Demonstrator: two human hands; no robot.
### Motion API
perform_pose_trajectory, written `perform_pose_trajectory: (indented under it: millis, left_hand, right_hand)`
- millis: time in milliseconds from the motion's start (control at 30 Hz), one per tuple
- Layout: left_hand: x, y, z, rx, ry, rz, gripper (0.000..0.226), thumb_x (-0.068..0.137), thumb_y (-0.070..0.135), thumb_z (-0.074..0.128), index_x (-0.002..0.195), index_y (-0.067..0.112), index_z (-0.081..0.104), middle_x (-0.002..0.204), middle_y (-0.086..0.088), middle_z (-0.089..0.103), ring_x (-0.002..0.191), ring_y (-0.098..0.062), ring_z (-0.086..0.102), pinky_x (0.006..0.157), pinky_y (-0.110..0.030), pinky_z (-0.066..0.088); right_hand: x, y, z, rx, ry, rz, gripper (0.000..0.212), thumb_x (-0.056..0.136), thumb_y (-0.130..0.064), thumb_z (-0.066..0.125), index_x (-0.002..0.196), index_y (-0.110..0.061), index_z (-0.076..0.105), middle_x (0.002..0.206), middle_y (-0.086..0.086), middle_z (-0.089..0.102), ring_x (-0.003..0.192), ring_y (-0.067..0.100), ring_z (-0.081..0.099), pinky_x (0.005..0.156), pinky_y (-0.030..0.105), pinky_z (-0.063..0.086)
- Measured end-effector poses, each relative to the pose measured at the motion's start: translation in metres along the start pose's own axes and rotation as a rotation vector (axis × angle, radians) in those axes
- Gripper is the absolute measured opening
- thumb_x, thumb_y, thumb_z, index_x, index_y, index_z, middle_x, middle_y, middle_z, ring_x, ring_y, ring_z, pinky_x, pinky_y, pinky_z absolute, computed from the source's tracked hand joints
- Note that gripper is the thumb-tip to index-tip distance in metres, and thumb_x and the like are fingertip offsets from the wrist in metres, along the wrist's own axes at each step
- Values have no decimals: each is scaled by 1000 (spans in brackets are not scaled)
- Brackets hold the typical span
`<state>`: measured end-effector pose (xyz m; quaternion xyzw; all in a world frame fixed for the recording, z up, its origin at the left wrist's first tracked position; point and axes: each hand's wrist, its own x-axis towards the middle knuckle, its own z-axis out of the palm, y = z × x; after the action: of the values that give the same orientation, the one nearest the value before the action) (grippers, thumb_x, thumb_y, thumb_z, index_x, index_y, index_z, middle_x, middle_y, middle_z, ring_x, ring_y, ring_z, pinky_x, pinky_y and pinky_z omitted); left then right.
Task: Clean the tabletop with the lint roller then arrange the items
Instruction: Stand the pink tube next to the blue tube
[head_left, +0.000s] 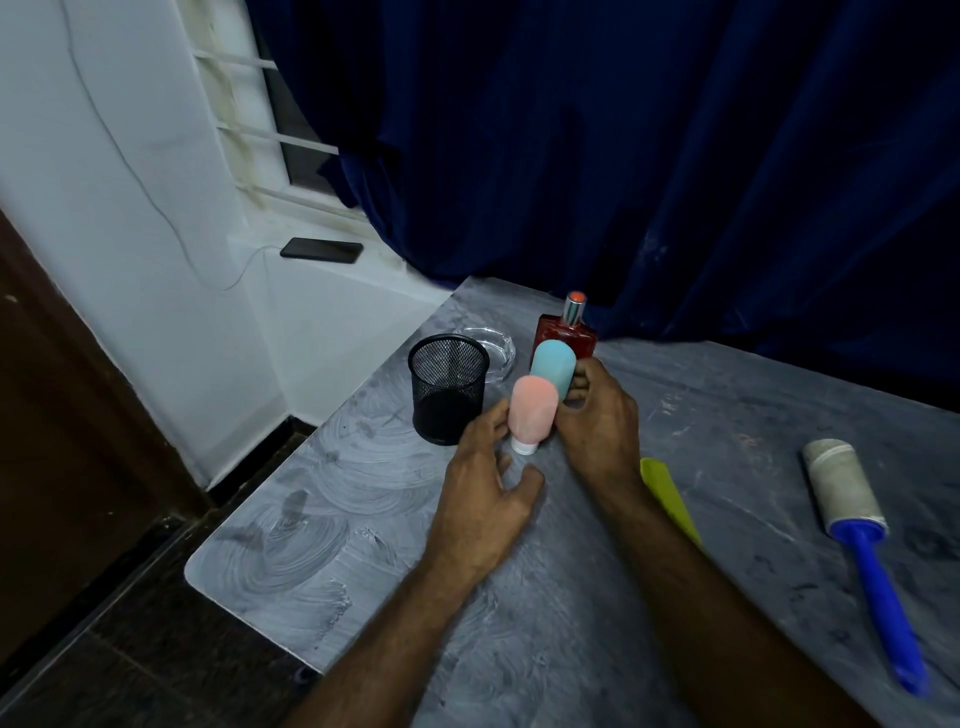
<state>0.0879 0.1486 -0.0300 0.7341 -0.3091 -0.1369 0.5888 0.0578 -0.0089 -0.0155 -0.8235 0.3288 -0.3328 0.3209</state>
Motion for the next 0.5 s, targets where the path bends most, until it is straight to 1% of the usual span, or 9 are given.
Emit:
perform_pose_trajectory:
  millis: [67,133,200,267,333,433,500]
  left_hand:
    - [-1,1,0,1,3,2,81,81,27,69,158,25,43,151,8,54,133,-5,58,111,-36,54]
    - [-1,0,0,1,7,0,81,82,27,69,158,25,43,151,9,54,133,-4,58,110,-35,54]
    - [0,-1,0,4,10,-1,80,81,27,69,157,25,43,150,9,54,132,-4,58,109,-36,55]
    - [0,-1,-1,4,11,-4,81,81,28,69,158,25,43,151,8,54,133,-5,58,109,-36,55]
    - [-2,0,-2,3,10,-8,83,80,28,68,159,25,42,152,8,53,135,-5,56,111,-37,54]
    - [-6,0,-7,-5,11,-19,84,81,30,68,160,28,39,156,10,50,140,-4,53,114,-38,51]
    - [-14,1,-12,-18,24,-33,84,82,31,69,161,30,38,157,11,50,141,-4,52,116,-40,50]
  right_hand:
    - [0,0,0,3,-5,1,36,83,-20,83,114,-15,65,107,-1,75,86,7,66,70,14,49]
    - [0,-1,-1,10,-12,-2,37,83,-20,83,115,-15,65,108,-1,75,87,7,67,69,13,48]
    - [0,0,-1,8,-27,5,39,83,-21,83,116,-15,65,109,-1,75,88,7,68,73,17,52]
    - [0,1,-3,4,-46,19,42,82,-19,84,118,-15,64,110,-1,75,90,9,69,78,26,59]
    - [-2,0,-11,-19,-51,24,48,80,-20,86,122,-16,63,111,-1,73,93,10,68,83,32,61]
    - [-14,-1,-39,-87,-49,58,55,82,-21,84,131,-20,58,117,-3,67,100,11,64,89,33,59]
    - [-27,1,-65,-105,-22,69,50,84,-20,81,129,-21,59,113,-4,68,98,12,65,90,33,59]
